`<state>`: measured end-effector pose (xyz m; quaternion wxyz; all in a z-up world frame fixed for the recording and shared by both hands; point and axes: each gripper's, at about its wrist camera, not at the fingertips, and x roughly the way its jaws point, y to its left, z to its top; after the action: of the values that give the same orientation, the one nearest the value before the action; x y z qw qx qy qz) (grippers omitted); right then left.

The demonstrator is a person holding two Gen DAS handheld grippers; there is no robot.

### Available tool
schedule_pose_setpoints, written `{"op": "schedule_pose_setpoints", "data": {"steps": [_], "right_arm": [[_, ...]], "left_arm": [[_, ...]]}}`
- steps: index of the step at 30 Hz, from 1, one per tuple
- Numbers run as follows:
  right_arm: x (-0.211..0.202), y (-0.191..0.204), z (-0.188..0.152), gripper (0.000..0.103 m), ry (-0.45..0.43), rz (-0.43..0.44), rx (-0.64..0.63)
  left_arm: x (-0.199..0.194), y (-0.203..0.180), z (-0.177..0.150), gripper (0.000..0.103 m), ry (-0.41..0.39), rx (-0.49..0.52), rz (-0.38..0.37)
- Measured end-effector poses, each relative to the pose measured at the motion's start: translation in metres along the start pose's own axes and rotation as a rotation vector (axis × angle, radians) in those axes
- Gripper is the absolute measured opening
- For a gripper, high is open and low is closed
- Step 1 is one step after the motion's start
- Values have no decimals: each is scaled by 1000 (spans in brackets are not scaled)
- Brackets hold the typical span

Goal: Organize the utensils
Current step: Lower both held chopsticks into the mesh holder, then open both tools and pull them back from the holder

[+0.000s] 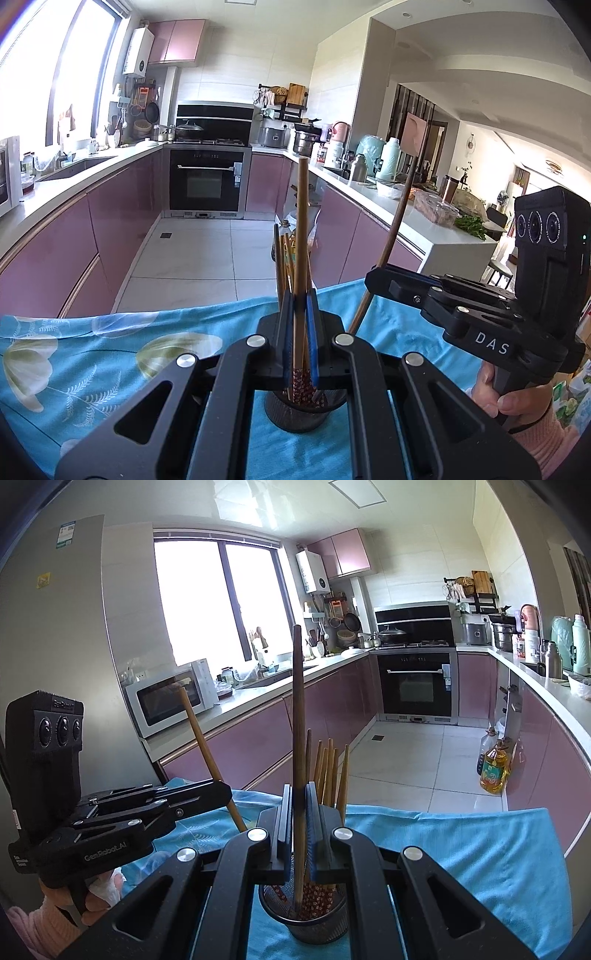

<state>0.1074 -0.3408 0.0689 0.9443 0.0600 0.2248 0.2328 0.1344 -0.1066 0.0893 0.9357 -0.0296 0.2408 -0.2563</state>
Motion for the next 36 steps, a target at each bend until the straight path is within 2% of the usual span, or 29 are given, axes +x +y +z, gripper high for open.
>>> {"op": "schedule_pose_setpoints", "data": {"steps": [36], "right_arm": [[38,-9,-24,6,127,-18,5]], "left_arm": [[46,13,-24,8,113,12,21]]}}
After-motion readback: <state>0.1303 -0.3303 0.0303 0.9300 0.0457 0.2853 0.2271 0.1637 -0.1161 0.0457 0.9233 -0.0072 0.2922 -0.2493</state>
